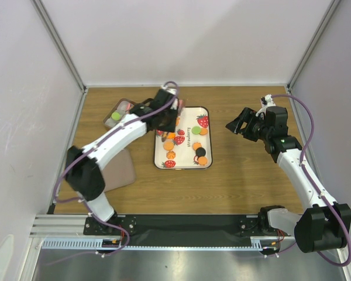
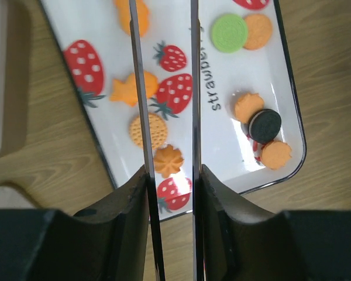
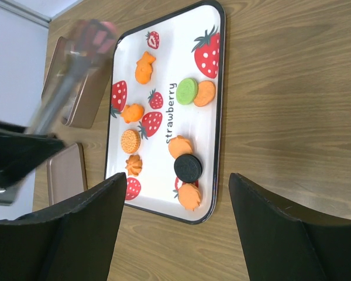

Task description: Pack the cookies

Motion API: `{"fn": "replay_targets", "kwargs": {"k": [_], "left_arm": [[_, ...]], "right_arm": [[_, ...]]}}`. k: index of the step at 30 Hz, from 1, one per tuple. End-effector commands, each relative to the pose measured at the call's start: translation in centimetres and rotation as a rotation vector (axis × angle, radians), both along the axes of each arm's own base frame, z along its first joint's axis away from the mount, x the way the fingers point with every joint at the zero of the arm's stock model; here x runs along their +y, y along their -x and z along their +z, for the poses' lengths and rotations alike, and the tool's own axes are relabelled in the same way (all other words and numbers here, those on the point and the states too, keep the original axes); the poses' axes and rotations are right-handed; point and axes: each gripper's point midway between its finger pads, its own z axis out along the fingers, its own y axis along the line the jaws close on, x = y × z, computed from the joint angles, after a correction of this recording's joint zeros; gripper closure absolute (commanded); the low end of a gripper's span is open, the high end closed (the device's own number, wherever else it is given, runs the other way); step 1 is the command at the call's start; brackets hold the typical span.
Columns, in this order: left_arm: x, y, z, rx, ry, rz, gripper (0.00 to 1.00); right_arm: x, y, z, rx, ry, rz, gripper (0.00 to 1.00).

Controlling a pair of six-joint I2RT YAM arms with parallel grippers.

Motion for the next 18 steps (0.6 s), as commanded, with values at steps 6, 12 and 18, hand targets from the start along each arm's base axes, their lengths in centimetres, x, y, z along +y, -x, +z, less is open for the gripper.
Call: {"fn": "replay_targets", "kwargs": {"k": [6,12,18], "left_arm": [[11.9,0.3,3.4,-0.109,0.032,0.269,0.6],[16.4,1.3,0.8,-0.053,0.018,0.35,0.6],[17.3,1.8,-1.5,0.011,0.004,0.349,0.59]], "right_arm": [[0.4,-0.3,1.9,-0.065,-0.005,0.025,0.23],[0.5,-0.3,1.8,-0.061,-0.008,0.029,0.23],[0.4,-0.3,1.7,-0.058,-0.007,0.026,0.23]]}}
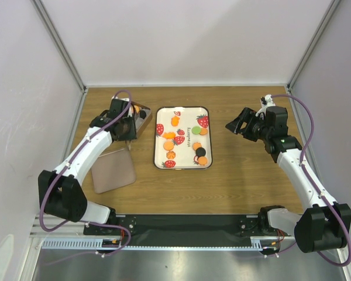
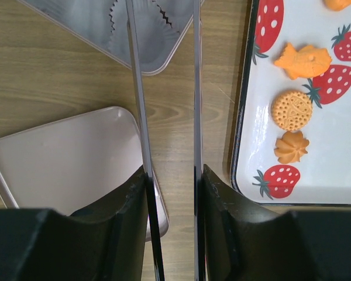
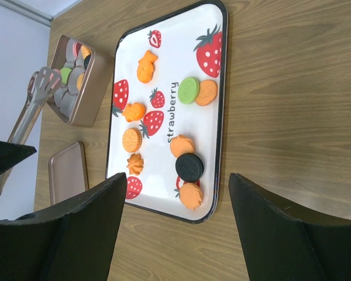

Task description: Pack the cookies

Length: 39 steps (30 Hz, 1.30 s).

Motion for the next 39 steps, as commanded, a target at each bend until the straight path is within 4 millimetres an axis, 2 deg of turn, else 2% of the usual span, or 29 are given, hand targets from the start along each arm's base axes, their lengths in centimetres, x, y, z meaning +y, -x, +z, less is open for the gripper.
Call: {"fn": "replay_targets", "kwargs": {"k": [1,17,30,39], "left_arm": [[-0.2,-0.5,0.3,-0.027,0.023,-0.029,0.59],[-1.3,-0.6,-2.8,0.028,0.069,-0.069,0.58],[-1.1,-1.7,-2.7,0.016,0.064,-0.05,0.57],[-0.2,-2.1,-2.6,0.011,0.074,-0.026,0.56]], "right_arm": [[0.3,-0.3,1.7,-0.059,-0.003,0.018,0.23],[0.3,-0.5,1.3,-0.048,0.005,0.017,0.23],[0.2,-0.4,1.3,-0.049,0.01,0.015,0.23],[0.3,-0.4,1.2,-0.048,0.011,0.017,0.23]]}}
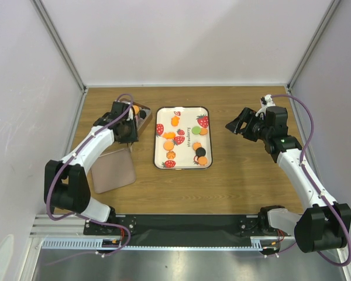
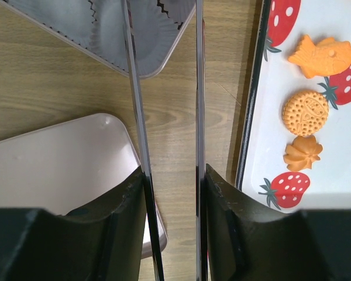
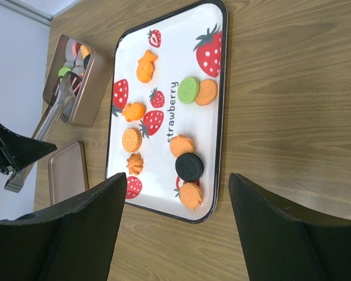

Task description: Pack the cookies

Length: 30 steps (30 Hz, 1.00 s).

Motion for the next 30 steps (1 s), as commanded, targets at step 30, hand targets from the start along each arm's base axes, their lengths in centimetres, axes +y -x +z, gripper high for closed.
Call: {"fn": "replay_targets", "kwargs": {"k": [30], "left_arm": [[-1.1,-1.4,2.3,-0.051,0.055,-0.066,0.5]], "right_arm": [[0.2,-0.6,1.3,-0.051,0.013,0.012,0.23]]}}
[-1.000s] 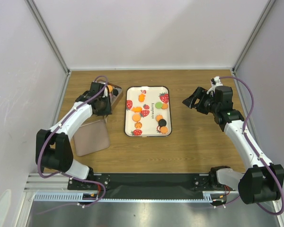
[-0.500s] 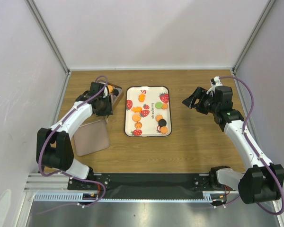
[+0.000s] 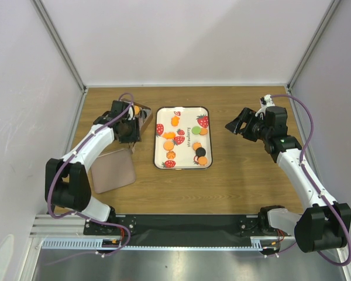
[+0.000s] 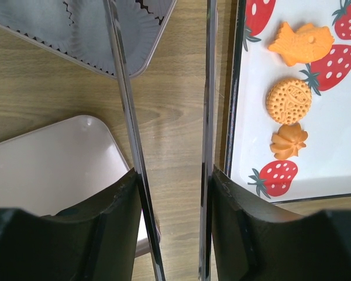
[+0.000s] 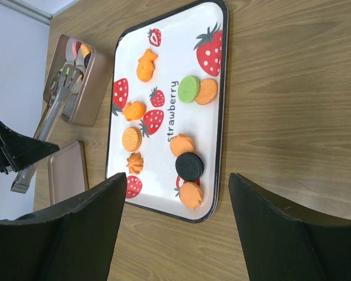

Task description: Pack the cookies

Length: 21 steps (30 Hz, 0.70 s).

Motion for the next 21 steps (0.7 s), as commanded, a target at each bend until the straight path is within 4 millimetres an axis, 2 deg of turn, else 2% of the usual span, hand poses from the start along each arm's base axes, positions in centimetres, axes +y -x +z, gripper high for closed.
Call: {"fn": "replay_targets", "kwargs": {"k": [1,6,12,16,18,19,21], "left_arm": [[0.1,-1.8,2.9,-0.086,-0.001,-0.003,0.49],[-0.7,-2.0,4.2,-0.106,0.037,-0.02,0.5],[-2.5,-1.0,5.8,-0.134,0.047,-0.065,0.5],[-5.1,0.5,6.8,-0.157,0.043,-0.127,0.5],[-6.9,1.4,6.7,-0.154,0.045,-0.177,0.49],[-7.0,1.5,6.6,-0.154,0.027,-0.173,0.49],[-8.5,2.2,6.4,-0.15,0.032,-0.209,0.49]], "right_arm": [[0.1,-0.6,1.4,-0.054,0.013,0.009,0.23],[0.1,-0.5,1.3,-0.052,0.014,0.007,0.23],[0.2,-0.6,1.2,-0.047,0.009,0.011,0.23],[0.2,-0.7,1.2,-0.049,0.011,0.009,0.23],[0.1,-0.7,1.2,-0.049,0.012,0.008,0.23],[0.1,-0.7,1.2,-0.047,0.012,0.006,0.23],[0.1,-0.7,1.3,-0.051,0.013,0.005,0.23]]}}
